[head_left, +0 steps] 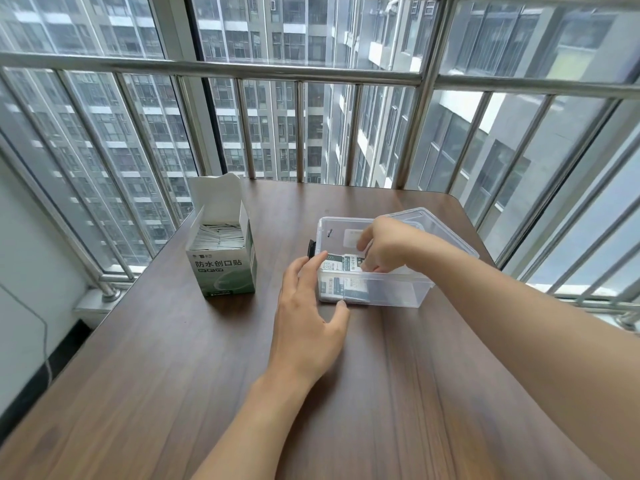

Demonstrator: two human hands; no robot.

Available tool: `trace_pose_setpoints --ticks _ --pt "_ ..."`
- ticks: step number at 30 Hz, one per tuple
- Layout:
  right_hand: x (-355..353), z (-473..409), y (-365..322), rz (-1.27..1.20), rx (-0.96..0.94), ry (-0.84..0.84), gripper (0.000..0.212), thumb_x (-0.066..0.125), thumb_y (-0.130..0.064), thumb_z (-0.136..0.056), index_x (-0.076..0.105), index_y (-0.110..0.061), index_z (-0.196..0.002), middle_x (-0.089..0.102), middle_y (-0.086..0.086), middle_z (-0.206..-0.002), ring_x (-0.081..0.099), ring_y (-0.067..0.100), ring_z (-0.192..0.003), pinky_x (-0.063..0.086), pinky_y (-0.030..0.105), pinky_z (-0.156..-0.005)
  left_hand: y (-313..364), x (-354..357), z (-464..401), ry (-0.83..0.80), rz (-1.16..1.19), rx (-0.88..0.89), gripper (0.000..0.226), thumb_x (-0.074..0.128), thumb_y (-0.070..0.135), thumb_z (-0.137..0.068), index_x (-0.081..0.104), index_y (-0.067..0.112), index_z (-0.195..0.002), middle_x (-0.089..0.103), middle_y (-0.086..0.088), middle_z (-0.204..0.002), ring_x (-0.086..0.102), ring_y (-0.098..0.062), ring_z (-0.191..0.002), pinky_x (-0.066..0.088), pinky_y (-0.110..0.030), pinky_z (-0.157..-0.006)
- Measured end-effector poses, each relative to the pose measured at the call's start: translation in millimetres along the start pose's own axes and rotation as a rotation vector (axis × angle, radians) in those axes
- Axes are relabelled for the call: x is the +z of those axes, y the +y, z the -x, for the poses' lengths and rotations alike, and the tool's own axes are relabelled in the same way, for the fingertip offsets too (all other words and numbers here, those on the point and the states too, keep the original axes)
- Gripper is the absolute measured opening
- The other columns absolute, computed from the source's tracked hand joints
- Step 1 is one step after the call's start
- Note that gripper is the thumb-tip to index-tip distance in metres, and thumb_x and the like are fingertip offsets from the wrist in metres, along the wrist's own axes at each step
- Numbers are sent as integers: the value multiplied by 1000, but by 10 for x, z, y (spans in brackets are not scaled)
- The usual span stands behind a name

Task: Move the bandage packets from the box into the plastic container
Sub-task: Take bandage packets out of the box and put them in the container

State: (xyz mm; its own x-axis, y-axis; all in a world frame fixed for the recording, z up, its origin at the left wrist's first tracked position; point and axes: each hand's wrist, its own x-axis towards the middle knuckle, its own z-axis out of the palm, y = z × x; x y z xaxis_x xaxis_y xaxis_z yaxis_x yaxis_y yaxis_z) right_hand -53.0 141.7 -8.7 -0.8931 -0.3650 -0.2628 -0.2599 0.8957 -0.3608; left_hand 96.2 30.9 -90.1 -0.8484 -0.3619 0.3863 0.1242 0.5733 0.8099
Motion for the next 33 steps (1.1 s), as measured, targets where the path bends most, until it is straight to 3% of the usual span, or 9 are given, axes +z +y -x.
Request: trace_pose_setpoints --ticks 7,11,14,17,20,22,26,30,33 --pt "-246 211 -95 -231 -72 67 26 72 -4 -87 71 -7 -112 74 10 -98 75 24 -84 63 38 -80 126 -120 -24 67 6 32 71 71 23 -77 47 30 -144 47 12 -136 50 -8 -122 52 -39 -97" --pt "-399 578 -577 -463 -482 224 14 73 -14 -90 76 -15 -104 76 -4 -92 73 12 -86 62 29 -79 306 -664 -142 480 47 60 53 77 14 -80 56 25 -127 58 11 -117 59 -8 -101 53 -24 -80" --pt "-368 800 -1035 -341 -804 283 13 71 -19 -91 78 -21 -101 75 -13 -99 69 2 -92 56 18 -81 129 -1139 -325 703 100 -45 51 73 24 -81 53 25 -127 57 7 -124 55 -10 -113 51 -31 -90" --pt "-246 726 -1394 25 -938 296 16 64 -17 -94 80 -18 -99 76 -6 -100 67 10 -92 53 22 -85 -109 -1301 -514 424 189 -335 72 67 46 -77 45 29 -143 50 6 -140 47 -11 -128 40 -35 -108" --pt "-74 493 -1639 366 -883 264 19 60 -13 -94 75 -13 -82 70 3 -83 66 23 -78 58 39 -74 -251 -1255 -643 186 343 -451 67 65 40 -90 41 21 -151 52 13 -130 46 -6 -123 34 -26 -102" --pt "-14 357 -1728 436 -789 266 26 62 -8 -90 60 -13 -65 59 4 -72 61 26 -69 54 35 -59 -334 -1240 -718 191 414 -492 52 59 32 -96 49 23 -146 58 17 -127 53 -7 -121 39 -28 -104" --pt "39 211 -1699 468 -659 255 42 62 2 -83 35 -15 -55 32 1 -61 41 28 -63 31 27 -47 -391 -1119 -747 253 421 -523 24 45 17 -98 68 17 -107 70 4 -88 64 -19 -89 52 -35 -76" --pt "129 94 -1697 367 -592 188 31 71 -28 -89 62 -11 -64 51 0 -63 54 27 -70 45 29 -67 -448 -978 -677 325 450 -507 50 45 47 -85 68 11 -110 72 -11 -110 64 -31 -113 48 -56 -103" --pt "229 66 -1734 299 -552 194 38 70 -31 -87 52 -16 -57 47 -1 -59 55 27 -70 43 28 -60 -464 -937 -639 377 496 -484 58 42 50 -89 67 7 -120 71 -13 -118 63 -30 -119 47 -51 -105"
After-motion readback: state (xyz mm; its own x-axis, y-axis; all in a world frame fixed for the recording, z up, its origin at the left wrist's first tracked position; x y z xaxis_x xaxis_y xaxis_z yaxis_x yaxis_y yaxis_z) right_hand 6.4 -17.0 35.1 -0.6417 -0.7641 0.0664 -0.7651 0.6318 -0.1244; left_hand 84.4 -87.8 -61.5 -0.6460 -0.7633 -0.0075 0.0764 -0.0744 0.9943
